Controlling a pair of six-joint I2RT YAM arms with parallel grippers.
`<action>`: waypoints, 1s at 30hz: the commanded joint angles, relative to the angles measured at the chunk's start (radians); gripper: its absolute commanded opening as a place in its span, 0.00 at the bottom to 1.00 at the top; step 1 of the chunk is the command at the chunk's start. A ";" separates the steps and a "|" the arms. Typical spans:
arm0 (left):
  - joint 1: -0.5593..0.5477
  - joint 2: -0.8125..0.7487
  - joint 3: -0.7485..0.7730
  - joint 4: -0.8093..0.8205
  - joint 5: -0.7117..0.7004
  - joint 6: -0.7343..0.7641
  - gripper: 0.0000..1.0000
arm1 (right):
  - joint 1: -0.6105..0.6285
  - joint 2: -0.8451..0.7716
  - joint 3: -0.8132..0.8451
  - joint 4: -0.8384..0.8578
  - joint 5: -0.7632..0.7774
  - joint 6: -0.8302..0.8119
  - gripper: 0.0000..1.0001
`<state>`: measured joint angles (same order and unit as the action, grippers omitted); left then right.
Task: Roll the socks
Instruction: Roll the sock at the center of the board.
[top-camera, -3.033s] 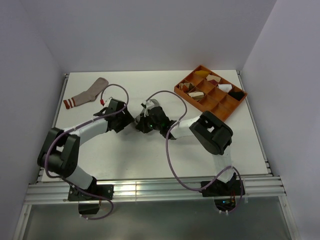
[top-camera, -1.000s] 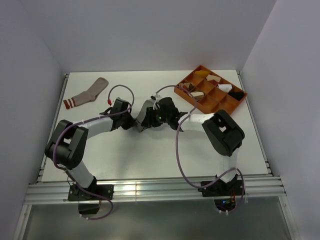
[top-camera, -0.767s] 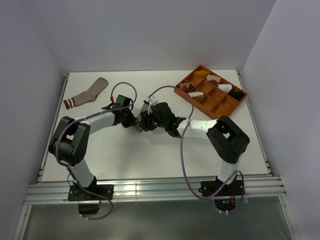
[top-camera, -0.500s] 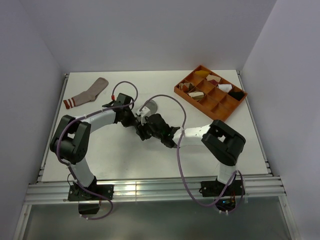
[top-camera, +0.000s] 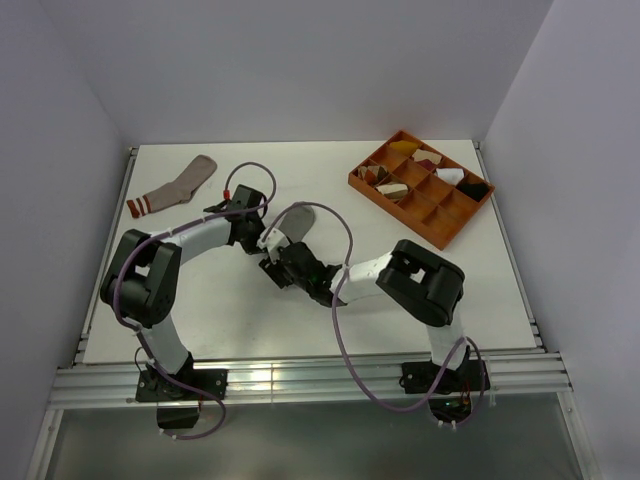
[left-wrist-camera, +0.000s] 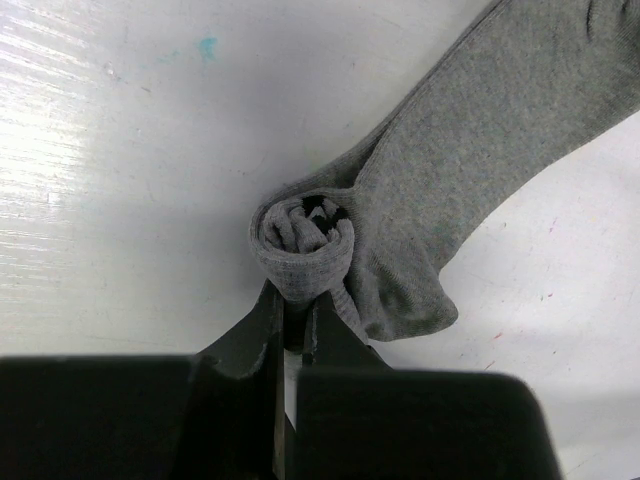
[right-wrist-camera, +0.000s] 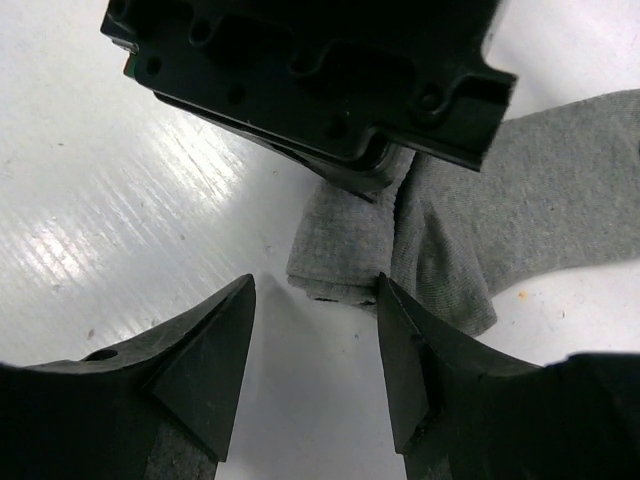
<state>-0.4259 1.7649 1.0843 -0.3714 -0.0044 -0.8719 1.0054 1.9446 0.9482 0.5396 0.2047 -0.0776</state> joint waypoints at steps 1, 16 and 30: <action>0.003 0.030 0.005 -0.101 -0.005 0.039 0.00 | 0.015 0.014 0.046 0.059 0.053 -0.039 0.59; 0.003 0.025 -0.014 -0.069 0.064 0.028 0.00 | 0.062 0.125 0.129 0.011 0.226 -0.047 0.37; 0.042 -0.061 -0.076 0.017 0.069 -0.015 0.32 | -0.031 0.071 0.112 -0.130 -0.066 0.168 0.00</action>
<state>-0.3939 1.7416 1.0431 -0.3286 0.0204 -0.8719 1.0195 2.0262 1.0401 0.4980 0.3084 -0.0185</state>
